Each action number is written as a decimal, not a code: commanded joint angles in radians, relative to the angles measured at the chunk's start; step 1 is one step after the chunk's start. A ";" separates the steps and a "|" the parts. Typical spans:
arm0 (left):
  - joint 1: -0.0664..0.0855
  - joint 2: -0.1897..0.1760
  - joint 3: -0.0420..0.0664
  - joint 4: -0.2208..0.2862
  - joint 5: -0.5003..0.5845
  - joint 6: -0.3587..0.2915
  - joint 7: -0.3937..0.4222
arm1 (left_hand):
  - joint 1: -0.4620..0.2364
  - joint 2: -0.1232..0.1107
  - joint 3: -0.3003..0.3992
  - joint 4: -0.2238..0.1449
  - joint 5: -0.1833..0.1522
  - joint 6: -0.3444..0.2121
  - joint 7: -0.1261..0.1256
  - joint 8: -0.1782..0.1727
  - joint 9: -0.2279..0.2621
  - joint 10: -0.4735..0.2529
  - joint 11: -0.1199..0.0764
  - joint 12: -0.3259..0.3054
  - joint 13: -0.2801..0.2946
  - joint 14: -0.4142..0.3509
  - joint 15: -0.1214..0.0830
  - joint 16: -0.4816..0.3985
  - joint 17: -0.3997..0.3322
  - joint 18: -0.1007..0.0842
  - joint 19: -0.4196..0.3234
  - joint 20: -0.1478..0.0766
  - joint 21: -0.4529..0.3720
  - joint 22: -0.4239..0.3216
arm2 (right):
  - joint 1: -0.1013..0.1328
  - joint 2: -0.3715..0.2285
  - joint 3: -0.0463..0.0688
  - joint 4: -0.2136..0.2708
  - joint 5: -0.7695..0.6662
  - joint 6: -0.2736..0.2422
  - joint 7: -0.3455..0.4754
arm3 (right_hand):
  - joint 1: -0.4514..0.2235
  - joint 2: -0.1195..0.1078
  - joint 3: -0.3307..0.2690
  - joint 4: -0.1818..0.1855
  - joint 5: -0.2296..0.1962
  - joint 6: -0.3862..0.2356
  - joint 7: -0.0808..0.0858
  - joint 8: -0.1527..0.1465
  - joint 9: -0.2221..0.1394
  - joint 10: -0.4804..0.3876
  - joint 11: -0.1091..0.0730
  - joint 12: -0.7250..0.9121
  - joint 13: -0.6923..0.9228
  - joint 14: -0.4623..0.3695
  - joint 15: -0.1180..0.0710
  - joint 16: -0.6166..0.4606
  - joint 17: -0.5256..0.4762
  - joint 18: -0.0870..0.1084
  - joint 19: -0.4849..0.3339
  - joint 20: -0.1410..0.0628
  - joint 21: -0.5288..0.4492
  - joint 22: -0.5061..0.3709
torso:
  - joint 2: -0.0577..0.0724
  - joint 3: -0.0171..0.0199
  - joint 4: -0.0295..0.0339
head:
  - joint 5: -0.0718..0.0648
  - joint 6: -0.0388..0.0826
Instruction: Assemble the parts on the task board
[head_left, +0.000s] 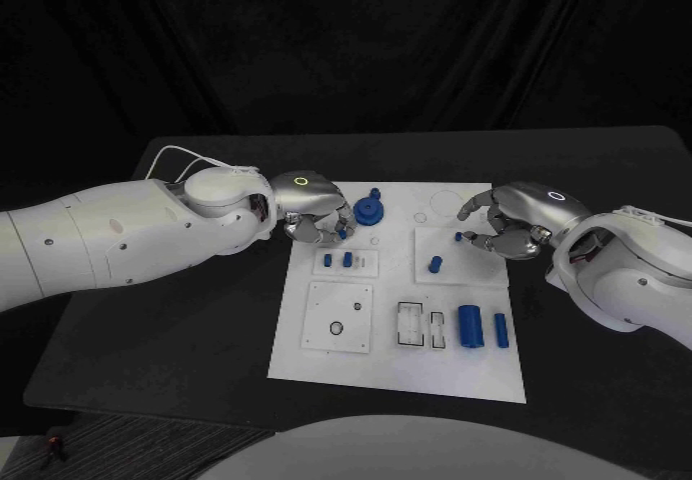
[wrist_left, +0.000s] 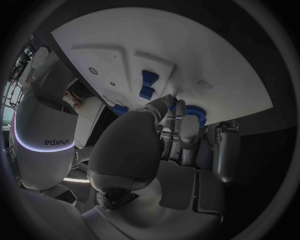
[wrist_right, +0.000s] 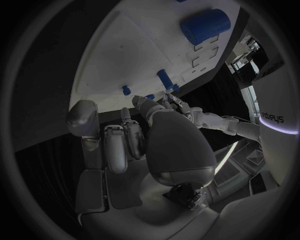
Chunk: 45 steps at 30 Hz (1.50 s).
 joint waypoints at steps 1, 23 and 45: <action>-0.004 0.004 0.001 -0.002 0.007 0.017 0.007 | -0.013 0.002 -0.004 0.003 0.000 0.000 0.006 0.004 -0.002 0.005 0.004 -0.004 -0.001 -0.005 0.001 -0.005 -0.003 -0.005 0.004 -0.001 -0.004 0.220 | -0.003 0.000 0.000 0.001 -0.003 0.004 -0.010 | 0.010 0.000 0.008 0.000 0.004 0.010 0.000 0.003 -0.001 -0.001 0.000 -0.007 0.012 0.074 -0.004 -0.003 0.115 0.020 -0.004 -0.004 -0.003 0.103 | 0.000 0.0002 -0.0001 | -0.001 0.000; -0.015 0.013 0.001 -0.018 0.007 0.042 -0.007 | -0.021 -0.003 -0.005 0.003 -0.020 -0.050 0.001 -0.033 -0.020 -0.008 0.005 -0.025 -0.016 -0.028 0.002 -0.021 -0.032 0.000 -0.012 0.001 -0.022 0.214 | -0.003 -0.001 0.000 0.002 -0.003 0.006 -0.010 | 0.011 0.000 0.010 0.000 0.004 0.011 0.001 0.003 -0.003 -0.002 0.000 -0.010 0.008 0.074 -0.004 -0.004 0.115 0.021 -0.004 -0.004 -0.005 0.103 | 0.000 -0.0002 0.0004 | -0.003 0.000; 0.016 -0.060 0.001 -0.073 0.259 -0.208 0.134 | -0.063 -0.120 -0.248 0.258 -0.146 -0.354 -0.102 -0.054 -0.224 -0.340 0.048 -0.193 -0.156 -0.207 0.024 -0.156 -0.257 0.046 -0.176 0.009 -0.224 0.147 | 0.083 -0.042 0.001 0.018 -0.024 -0.140 0.051 | 0.014 -0.028 0.036 0.009 -0.003 0.133 -0.016 0.001 -0.023 -0.129 -0.012 -0.242 -0.234 0.075 -0.014 -0.004 0.114 0.022 -0.001 -0.012 -0.020 0.104 | -0.005 -0.0082 0.0001 | -0.024 0.000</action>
